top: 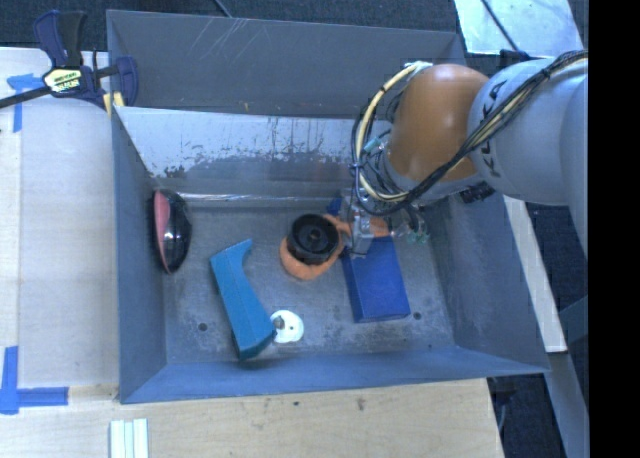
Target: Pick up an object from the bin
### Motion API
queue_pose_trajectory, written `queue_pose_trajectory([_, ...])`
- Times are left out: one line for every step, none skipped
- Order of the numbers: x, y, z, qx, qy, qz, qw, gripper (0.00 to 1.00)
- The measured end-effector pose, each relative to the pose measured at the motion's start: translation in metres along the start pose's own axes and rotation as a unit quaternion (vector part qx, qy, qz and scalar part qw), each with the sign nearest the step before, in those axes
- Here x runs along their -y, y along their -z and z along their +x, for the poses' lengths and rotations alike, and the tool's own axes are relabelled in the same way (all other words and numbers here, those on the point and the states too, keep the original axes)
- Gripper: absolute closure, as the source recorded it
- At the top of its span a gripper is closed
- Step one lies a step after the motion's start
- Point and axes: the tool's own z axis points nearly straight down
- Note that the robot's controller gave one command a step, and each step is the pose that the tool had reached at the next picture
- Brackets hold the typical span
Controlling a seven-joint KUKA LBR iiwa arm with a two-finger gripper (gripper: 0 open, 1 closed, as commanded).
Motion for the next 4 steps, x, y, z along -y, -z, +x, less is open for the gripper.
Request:
queue_pose_trajectory([0.0,0.0,0.0,0.0,0.0,0.0,1.0,1.0])
queue_pose_trajectory([0.003,0.081,0.0,-0.0126,0.008,0.001,0.9999,1.0])
queue_pose_trajectory([0.003,0.081,0.0,-0.0126,0.008,0.001,0.9999,1.0])
queue_pose_trajectory([-0.006,0.243,-0.002,-0.0107,0.005,0.001,0.9999,1.0])
